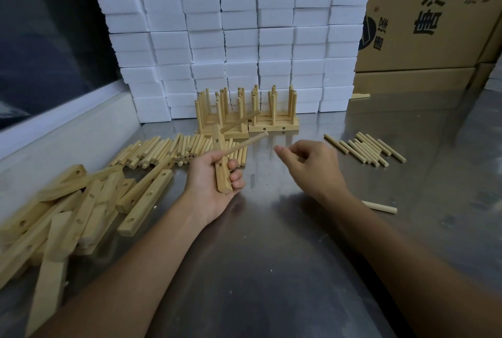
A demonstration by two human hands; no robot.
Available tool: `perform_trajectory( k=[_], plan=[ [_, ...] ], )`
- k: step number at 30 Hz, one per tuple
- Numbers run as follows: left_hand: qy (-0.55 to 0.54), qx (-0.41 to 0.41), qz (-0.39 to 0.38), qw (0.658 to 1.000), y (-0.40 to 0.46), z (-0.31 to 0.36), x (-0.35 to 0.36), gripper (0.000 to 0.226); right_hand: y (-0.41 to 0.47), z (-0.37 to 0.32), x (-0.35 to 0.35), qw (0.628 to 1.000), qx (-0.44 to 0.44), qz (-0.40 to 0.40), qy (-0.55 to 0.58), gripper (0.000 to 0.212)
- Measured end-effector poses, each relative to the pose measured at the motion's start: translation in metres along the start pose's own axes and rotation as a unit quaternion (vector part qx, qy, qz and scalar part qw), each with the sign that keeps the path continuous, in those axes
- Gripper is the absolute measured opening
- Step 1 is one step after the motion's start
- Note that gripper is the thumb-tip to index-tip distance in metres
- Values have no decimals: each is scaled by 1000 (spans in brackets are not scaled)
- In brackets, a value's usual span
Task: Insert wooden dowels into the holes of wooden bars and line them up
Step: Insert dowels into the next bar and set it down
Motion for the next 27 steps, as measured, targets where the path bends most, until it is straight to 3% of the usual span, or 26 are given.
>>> perform_trajectory(
  k=[6,10,23,27],
  plan=[
    [7,9,4,1000,4,0,-5,25,-11,-29,30,995,-26,-79,58,17],
    [15,8,28,999,8,0,-12,40,-22,-51,53,974,-54,-174,134,9],
    [1,5,4,1000,8,0,-10,33,-27,-58,54,972,-85,-219,8,14],
    [20,3,8,1000,10,-4,-9,32,-30,-77,43,961,-157,-164,-158,18]
  ],
)
Point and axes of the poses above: each hand's wrist, its own y-axis towards the middle knuckle, its own x-axis out of the palm, z = x × y, the point moved 7 cm from there along y, towards the middle knuckle, and after that the axes turned 6 degrees about -z, right-handed, at the moved point
